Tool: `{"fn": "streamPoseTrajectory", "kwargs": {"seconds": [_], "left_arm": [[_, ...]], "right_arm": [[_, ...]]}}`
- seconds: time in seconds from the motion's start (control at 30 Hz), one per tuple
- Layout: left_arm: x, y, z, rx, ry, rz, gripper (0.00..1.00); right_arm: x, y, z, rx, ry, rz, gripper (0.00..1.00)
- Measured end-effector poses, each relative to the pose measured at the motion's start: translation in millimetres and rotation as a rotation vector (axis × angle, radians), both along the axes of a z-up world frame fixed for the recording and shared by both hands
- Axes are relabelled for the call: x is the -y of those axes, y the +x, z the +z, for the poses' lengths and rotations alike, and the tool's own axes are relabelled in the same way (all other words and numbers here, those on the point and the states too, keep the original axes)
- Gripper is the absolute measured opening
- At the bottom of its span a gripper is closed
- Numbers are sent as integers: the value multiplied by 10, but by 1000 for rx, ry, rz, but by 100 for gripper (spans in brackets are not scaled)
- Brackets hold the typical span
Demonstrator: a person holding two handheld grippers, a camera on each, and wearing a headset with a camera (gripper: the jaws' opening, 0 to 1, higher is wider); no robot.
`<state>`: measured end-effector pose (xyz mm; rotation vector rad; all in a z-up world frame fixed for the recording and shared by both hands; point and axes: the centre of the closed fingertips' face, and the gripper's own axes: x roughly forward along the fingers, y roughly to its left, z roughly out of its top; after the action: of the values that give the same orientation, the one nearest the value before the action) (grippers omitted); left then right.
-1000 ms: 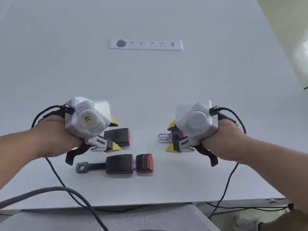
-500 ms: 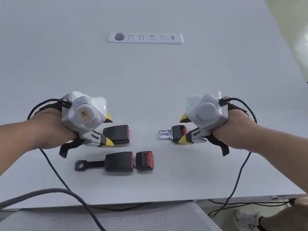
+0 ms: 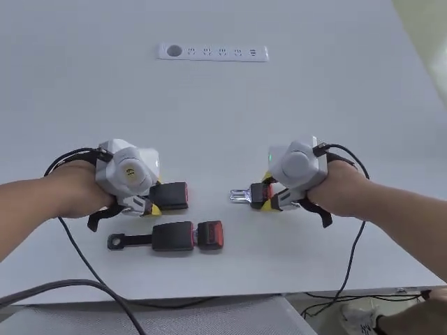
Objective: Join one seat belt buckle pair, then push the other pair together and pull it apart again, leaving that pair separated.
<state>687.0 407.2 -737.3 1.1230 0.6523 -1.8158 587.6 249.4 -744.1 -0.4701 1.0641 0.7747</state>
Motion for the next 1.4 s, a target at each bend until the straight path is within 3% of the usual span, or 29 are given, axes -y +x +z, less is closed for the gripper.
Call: {"fn": "streamPoseTrajectory", "kwargs": {"seconds": [0.23,0.33,0.4,0.93,1.4], "left_arm": [[5,-3,-15,-12,-1,3,34],[4,-1,-24,-18,12,11,33],[1,-2,-26,-20,15,12,33],[-2,-6,-38,-10,16,1,32],[-7,-2,-47,-12,15,4,32]], "right_arm": [[-5,-10,-30,-7,12,20,33],[14,-2,-70,19,-34,70,33],[-3,-20,-69,1,-7,33,33],[-16,-9,-60,4,-29,43,33],[-480,195,-42,31,11,72,33]]}}
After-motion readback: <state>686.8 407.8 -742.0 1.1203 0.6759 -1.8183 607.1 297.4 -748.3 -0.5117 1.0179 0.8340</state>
